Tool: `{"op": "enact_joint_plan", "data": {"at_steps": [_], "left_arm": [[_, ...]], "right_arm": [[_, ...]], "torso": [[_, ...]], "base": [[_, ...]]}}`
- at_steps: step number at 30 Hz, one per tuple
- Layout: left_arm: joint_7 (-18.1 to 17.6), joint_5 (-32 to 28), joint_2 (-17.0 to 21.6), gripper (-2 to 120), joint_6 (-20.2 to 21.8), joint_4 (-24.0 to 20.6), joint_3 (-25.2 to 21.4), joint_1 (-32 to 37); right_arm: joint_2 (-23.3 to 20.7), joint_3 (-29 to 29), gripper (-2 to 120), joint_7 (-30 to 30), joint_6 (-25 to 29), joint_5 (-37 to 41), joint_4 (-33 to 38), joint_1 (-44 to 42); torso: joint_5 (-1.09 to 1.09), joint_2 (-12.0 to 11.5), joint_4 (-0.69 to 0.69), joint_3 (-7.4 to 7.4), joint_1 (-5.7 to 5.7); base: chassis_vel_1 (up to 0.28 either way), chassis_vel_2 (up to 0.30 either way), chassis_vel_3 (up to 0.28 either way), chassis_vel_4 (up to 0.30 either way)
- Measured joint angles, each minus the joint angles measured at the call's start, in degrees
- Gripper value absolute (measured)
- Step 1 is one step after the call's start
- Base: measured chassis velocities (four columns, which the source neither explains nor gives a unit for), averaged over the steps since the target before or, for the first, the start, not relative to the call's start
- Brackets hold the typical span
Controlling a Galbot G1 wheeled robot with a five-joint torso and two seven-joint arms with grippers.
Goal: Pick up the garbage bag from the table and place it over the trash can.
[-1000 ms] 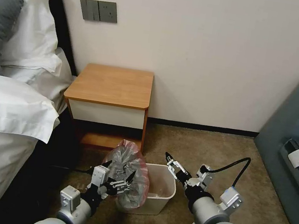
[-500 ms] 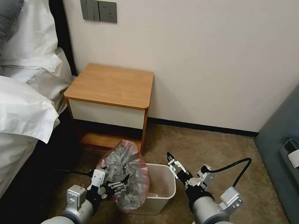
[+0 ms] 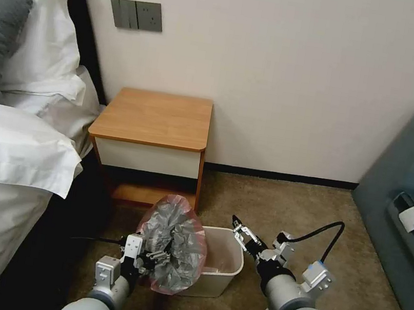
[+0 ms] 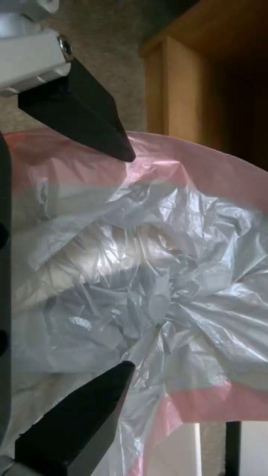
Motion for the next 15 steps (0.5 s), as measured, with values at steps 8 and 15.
{"op": "enact_joint_plan", "data": {"at_steps": [8, 15], "left_arm": [[-0.25, -0.12, 0.1, 100, 0.45, 1.45, 0.66, -1.15], [-3.23, -1.06, -0.35, 97, 2.25, 2.66, 2.06, -2.96]], "right_arm": [[0.31, 0.09, 100, 0.21, 0.32, -0.33, -0.35, -0.1], [0.28, 0.13, 100, 0.91, 1.14, -0.61, -0.78, -0.23]], "torso": [[0.0, 0.0, 0.0, 0.0, 0.0], [0.0, 0.0, 0.0, 0.0, 0.0]], "base": [[0.0, 0.0, 0.0, 0.0], [0.0, 0.0, 0.0, 0.0]]}}
